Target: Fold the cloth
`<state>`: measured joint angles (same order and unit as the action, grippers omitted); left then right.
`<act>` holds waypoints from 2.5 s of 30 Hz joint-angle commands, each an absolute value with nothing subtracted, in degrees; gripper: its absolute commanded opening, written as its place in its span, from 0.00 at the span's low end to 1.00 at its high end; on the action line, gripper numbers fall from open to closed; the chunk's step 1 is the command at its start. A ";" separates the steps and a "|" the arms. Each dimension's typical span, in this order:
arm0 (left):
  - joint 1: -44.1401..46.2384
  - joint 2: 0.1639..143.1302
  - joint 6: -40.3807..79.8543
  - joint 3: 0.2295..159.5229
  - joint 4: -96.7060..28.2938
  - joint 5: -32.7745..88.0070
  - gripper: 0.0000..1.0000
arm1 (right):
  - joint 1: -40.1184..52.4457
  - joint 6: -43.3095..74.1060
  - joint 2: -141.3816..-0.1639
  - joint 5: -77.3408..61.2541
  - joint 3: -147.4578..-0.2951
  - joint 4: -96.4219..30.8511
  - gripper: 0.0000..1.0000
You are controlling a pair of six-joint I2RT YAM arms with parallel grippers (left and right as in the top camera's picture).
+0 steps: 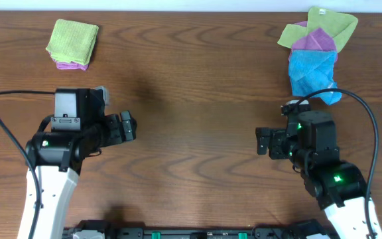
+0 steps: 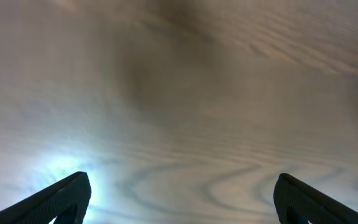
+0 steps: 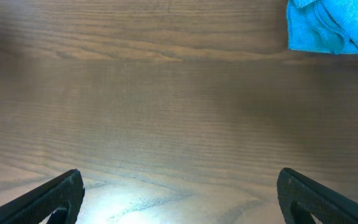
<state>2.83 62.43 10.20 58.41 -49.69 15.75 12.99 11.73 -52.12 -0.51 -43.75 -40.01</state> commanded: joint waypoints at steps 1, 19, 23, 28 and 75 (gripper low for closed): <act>2.66 56.36 -1.72 56.31 -45.52 14.15 0.95 | 13.43 12.38 -52.40 -0.91 -43.48 -40.10 0.99; -1.15 21.15 -17.56 15.33 -17.56 17.56 0.95 | 13.43 12.38 -52.40 -0.91 -43.48 -40.10 0.99; -1.17 16.47 -17.56 11.42 -17.50 17.39 0.95 | 13.43 12.40 -52.40 -0.91 -43.48 -40.10 0.99; -1.17 12.19 -14.50 7.84 -17.50 16.93 0.95 | 13.43 12.40 -52.40 -0.91 -43.48 -40.07 0.99; -1.15 0.21 -11.33 5.41 -17.58 12.25 0.95 | 13.43 12.38 -52.40 -0.91 -43.48 -40.10 0.99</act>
<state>-0.97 0.69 -11.81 6.76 -17.43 13.26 12.99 11.73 -52.47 -0.64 -43.44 -40.03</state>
